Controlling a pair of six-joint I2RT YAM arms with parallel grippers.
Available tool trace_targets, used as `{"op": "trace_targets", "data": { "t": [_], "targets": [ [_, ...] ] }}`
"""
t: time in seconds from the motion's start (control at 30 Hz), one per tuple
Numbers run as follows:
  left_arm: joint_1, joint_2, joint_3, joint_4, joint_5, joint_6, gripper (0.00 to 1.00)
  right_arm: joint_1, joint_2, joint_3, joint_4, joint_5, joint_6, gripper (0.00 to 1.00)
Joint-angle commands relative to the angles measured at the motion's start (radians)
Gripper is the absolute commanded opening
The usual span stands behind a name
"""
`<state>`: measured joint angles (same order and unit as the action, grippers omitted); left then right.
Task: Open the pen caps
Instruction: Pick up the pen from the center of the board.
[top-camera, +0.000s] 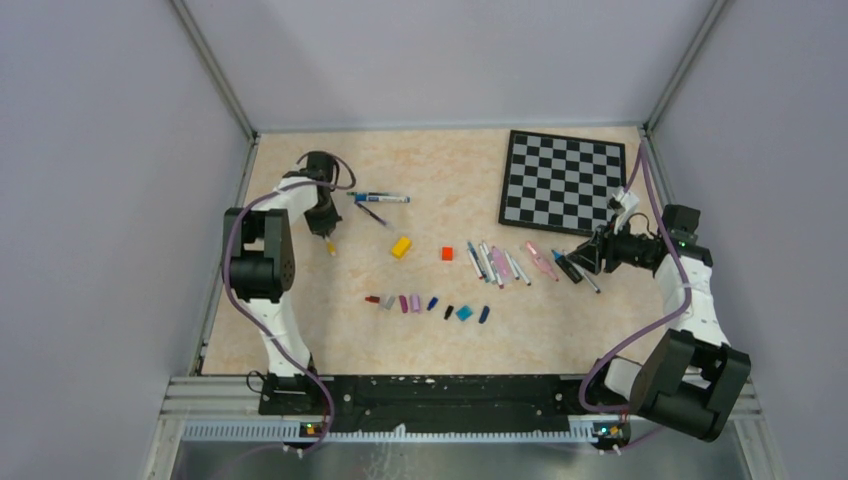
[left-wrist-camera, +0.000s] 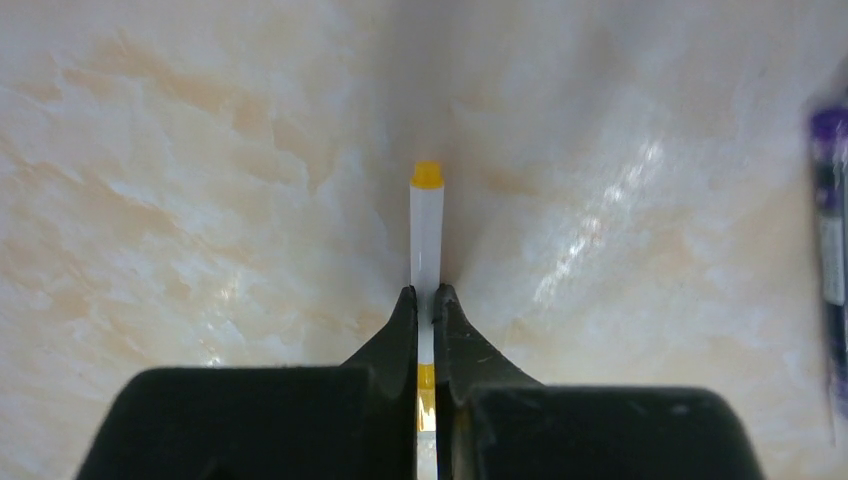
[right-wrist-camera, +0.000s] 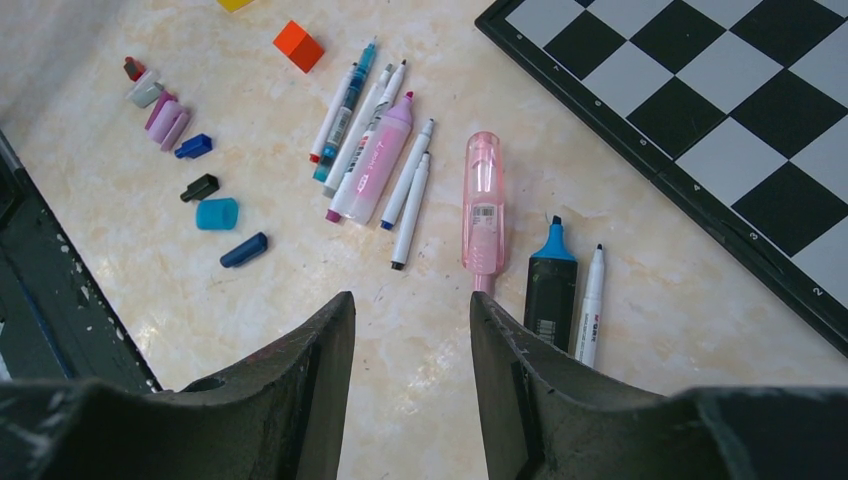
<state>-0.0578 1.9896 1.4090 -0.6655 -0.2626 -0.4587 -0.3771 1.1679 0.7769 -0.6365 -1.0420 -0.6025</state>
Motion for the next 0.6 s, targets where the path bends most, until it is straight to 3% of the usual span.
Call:
{"op": "trace_targets", "data": {
  "t": [0.0,0.13,0.33,0.43,0.57],
  "targets": [
    [0.003,-0.103,-0.116,0.042,0.1,0.024,0.0,-0.008,-0.035,-0.001,-0.008,-0.045,-0.042,0.45],
    [0.001,-0.303,-0.252,0.165,0.206,0.096,0.0,-0.009,-0.039,0.003,-0.053,-0.086,-0.101,0.46],
    [0.001,-0.643,-0.508,0.396,0.637,0.208,0.0,-0.006,-0.036,0.018,-0.198,-0.211,-0.323,0.47],
    [0.001,-0.774,-0.612,0.523,0.863,0.187,0.0,0.015,-0.024,0.032,-0.34,-0.27,-0.531,0.49],
    [-0.024,-0.899,-0.72,0.742,1.095,0.062,0.0,0.116,0.026,0.101,-0.7,-0.267,-1.014,0.54]
  ]
}}
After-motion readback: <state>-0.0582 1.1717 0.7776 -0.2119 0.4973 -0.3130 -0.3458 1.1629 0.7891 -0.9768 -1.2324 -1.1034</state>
